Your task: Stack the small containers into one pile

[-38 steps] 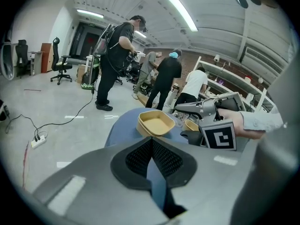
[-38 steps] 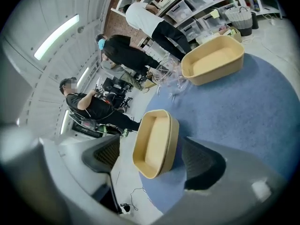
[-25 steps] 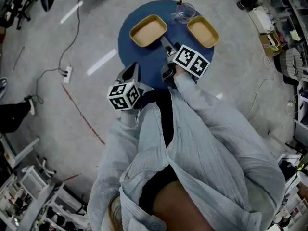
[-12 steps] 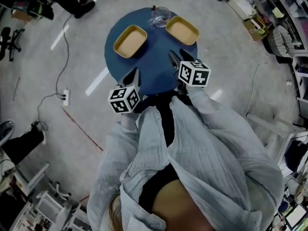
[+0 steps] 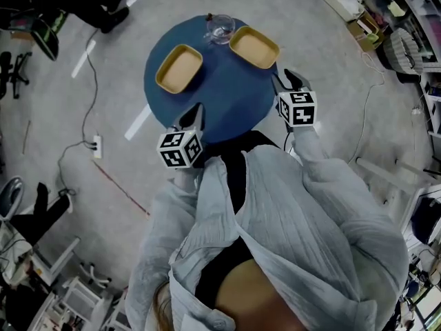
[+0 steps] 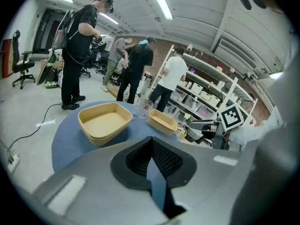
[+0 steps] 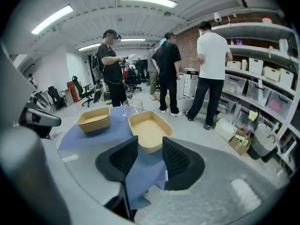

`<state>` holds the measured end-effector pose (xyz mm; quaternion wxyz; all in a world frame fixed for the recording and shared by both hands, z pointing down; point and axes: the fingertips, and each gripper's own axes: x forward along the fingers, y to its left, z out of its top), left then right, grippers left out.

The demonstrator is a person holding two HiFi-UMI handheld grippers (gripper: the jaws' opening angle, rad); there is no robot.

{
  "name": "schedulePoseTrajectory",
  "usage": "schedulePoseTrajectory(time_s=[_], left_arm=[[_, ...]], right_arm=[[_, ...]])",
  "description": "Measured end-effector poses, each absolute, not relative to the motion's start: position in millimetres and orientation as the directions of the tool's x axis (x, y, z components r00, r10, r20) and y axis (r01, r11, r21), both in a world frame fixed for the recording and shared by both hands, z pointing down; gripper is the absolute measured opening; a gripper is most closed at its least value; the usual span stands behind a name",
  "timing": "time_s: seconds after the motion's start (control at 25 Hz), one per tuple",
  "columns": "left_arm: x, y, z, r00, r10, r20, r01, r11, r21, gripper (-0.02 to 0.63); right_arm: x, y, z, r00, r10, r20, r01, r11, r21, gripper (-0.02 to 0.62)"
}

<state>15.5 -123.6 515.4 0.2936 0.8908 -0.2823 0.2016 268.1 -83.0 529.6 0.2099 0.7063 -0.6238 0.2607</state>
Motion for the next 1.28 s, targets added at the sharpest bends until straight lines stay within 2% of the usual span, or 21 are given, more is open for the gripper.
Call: schedulePoseTrajectory(time_s=[0.36, 0.64, 1.08, 1.24, 1.28], left_arm=[[60.8, -150.7, 517.9, 0.759, -0.363, 0.54, -0.609, -0.69, 0.392, 0.012], [80.7, -178.7, 516.5, 0.737, -0.394, 0.549, -0.64, -0.668, 0.381, 0.014], [102.3, -201.7, 528.4, 0.71, -0.41, 0.573, -0.674, -0.634, 0.381, 0.013], [103.8, -198.6, 530.3, 0.703, -0.409, 0.582, -0.679, -0.63, 0.378, 0.012], [103.1, -197.1, 530.5, 0.7, -0.41, 0.584, -0.681, -0.628, 0.376, 0.013]], right_arm=[[300.0, -141.3, 531.7, -0.015, -0.71, 0.704, -0.976, 0.162, 0.142, 0.163], [301.0, -177.2, 555.2, -0.098, -0.589, 0.802, -0.873, 0.437, 0.215, 0.14], [314.6, -218.4, 597.5, -0.173, -0.416, 0.893, -0.819, 0.565, 0.104, 0.135], [309.7, -222.0, 608.1, -0.202, -0.36, 0.911, -0.81, 0.584, 0.051, 0.063], [308.5, -222.0, 609.7, -0.203, -0.35, 0.915, -0.805, 0.591, 0.047, 0.061]])
